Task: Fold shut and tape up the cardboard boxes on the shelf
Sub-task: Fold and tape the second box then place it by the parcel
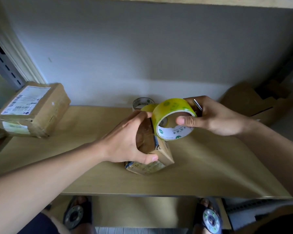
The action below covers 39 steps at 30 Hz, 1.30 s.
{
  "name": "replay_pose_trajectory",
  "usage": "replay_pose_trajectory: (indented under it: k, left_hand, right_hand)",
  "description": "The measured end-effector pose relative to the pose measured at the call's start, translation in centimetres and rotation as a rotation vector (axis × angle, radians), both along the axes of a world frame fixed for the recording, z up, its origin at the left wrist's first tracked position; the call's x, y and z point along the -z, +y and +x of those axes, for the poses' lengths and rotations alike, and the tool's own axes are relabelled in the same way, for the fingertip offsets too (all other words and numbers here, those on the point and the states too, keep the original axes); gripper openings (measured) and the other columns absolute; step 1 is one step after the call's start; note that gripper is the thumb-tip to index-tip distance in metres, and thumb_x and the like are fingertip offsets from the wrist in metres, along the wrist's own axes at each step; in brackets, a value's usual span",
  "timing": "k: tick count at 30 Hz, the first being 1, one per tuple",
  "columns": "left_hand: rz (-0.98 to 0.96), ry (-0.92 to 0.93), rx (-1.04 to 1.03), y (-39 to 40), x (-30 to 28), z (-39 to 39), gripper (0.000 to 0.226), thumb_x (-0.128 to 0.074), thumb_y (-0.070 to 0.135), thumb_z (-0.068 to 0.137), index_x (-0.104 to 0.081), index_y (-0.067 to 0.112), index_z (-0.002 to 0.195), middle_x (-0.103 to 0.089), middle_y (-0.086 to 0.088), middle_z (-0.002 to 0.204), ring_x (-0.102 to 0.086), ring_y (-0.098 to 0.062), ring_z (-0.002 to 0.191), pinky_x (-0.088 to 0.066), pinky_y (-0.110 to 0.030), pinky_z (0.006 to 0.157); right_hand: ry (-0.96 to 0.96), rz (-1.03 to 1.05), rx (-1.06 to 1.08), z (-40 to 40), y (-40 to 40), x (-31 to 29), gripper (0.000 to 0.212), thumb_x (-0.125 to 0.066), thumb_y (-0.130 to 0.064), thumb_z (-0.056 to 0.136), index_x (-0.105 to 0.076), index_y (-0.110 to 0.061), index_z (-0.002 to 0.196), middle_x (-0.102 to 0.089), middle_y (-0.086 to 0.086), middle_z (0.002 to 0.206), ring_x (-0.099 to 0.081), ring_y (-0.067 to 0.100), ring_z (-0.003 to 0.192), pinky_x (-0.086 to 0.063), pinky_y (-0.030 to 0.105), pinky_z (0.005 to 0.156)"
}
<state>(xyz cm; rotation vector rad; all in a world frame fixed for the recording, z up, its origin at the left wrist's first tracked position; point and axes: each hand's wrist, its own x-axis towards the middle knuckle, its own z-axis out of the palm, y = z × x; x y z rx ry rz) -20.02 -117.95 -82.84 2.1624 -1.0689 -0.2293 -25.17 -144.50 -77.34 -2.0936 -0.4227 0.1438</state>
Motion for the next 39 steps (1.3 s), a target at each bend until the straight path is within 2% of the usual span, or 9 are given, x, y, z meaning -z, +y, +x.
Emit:
replay_pose_trajectory:
  k: [4, 8, 14, 19, 22, 26, 31, 34, 39]
  left_hand:
    - [-0.091, 0.023, -0.012, 1.2, 0.2, 0.3, 0.088, -0.086, 0.049, 0.057, -0.046, 0.033, 0.134, -0.054, 0.021, 0.134, -0.053, -0.006, 0.13, -0.041, -0.026, 0.108]
    - [-0.101, 0.013, -0.033, 2.1, 0.2, 0.2, 0.098, -0.084, 0.053, 0.055, -0.044, 0.03, 0.142, -0.055, 0.016, 0.137, -0.054, -0.011, 0.129, -0.043, -0.03, 0.108]
    - [-0.145, 0.024, -0.061, 2.9, 0.3, 0.2, 0.093, -0.084, 0.046, 0.056, -0.047, 0.03, 0.139, -0.057, 0.016, 0.134, -0.056, -0.013, 0.127, -0.046, -0.038, 0.107]
    - [-0.22, 0.06, -0.101, 3.2, 0.6, 0.0, 0.095, -0.084, 0.041, 0.059, -0.041, 0.024, 0.143, -0.057, 0.002, 0.132, -0.056, -0.024, 0.125, -0.045, -0.052, 0.105]
    - [-0.307, 0.08, -0.112, 2.8, 0.3, -0.1, 0.096, -0.083, 0.037, 0.063, -0.037, 0.017, 0.145, -0.055, -0.007, 0.132, -0.055, -0.033, 0.126, -0.044, -0.059, 0.104]
    - [-0.332, 0.141, -0.091, 2.0, 0.3, -0.7, 0.096, -0.08, 0.037, 0.066, -0.032, 0.008, 0.145, -0.054, -0.011, 0.132, -0.054, -0.035, 0.126, -0.043, -0.06, 0.104]
    - [-0.285, 0.18, -0.066, 1.8, 1.1, -0.7, 0.093, -0.08, 0.038, 0.067, -0.027, 0.015, 0.14, -0.05, -0.012, 0.124, -0.052, -0.038, 0.118, -0.043, -0.061, 0.1]
    - [-0.237, 0.195, -0.047, 1.8, 1.4, -0.7, 0.095, -0.081, 0.032, 0.066, -0.025, 0.018, 0.142, -0.05, -0.01, 0.125, -0.053, -0.034, 0.118, -0.042, -0.061, 0.103]
    - [-0.121, 0.176, 0.011, 2.0, 0.8, -0.2, 0.112, -0.087, 0.027, 0.063, -0.021, 0.03, 0.154, -0.041, -0.004, 0.146, -0.041, -0.026, 0.14, -0.034, -0.047, 0.119]
  right_hand:
    - [-0.02, -0.053, 0.025, -0.2, -0.8, -0.5, 0.034, -0.075, -0.039, 0.088, -0.07, -0.006, 0.095, -0.071, 0.012, 0.088, -0.065, 0.02, 0.079, -0.051, 0.032, 0.071]
    - [0.022, -0.174, 0.056, -0.5, -1.5, -0.8, 0.013, -0.08, -0.014, 0.088, -0.069, -0.012, 0.082, -0.067, 0.002, 0.071, -0.06, 0.01, 0.067, -0.045, 0.022, 0.062]
    - [-0.01, -0.541, 0.03, -0.7, -1.2, -1.5, 0.039, -0.076, -0.025, 0.083, -0.061, -0.059, 0.072, -0.062, -0.03, 0.066, -0.061, -0.007, 0.066, -0.04, 0.011, 0.057]
    - [-0.033, -0.62, 0.087, -0.9, -0.5, 0.0, 0.034, -0.077, -0.016, 0.08, -0.054, -0.038, 0.068, -0.061, -0.025, 0.067, -0.059, 0.001, 0.064, -0.038, 0.017, 0.055]
    - [0.005, -0.594, 0.099, -0.8, 0.3, 0.3, 0.011, -0.071, -0.04, 0.082, -0.06, -0.04, 0.08, -0.065, -0.017, 0.074, -0.062, 0.005, 0.071, -0.051, 0.036, 0.065]
    - [0.037, -0.643, 0.085, -0.7, 1.2, 0.0, 0.025, -0.05, -0.065, 0.066, -0.058, -0.05, 0.085, -0.066, -0.017, 0.077, -0.064, 0.008, 0.077, -0.056, 0.048, 0.071]
    - [0.035, -0.659, 0.134, -0.6, 1.7, -0.2, 0.011, -0.061, -0.049, 0.074, -0.058, -0.04, 0.072, -0.061, -0.006, 0.066, -0.06, 0.012, 0.067, -0.051, 0.042, 0.06]
    - [0.005, -0.68, 0.16, -0.6, 1.9, -0.2, 0.029, -0.071, -0.026, 0.085, -0.051, -0.027, 0.065, -0.057, -0.003, 0.061, -0.054, 0.013, 0.059, -0.039, 0.031, 0.053]
    - [-0.077, -0.7, 0.237, -0.8, 2.4, 0.0, 0.036, -0.072, -0.027, 0.083, -0.046, -0.028, 0.058, -0.05, -0.005, 0.054, -0.048, 0.012, 0.052, -0.033, 0.029, 0.05]
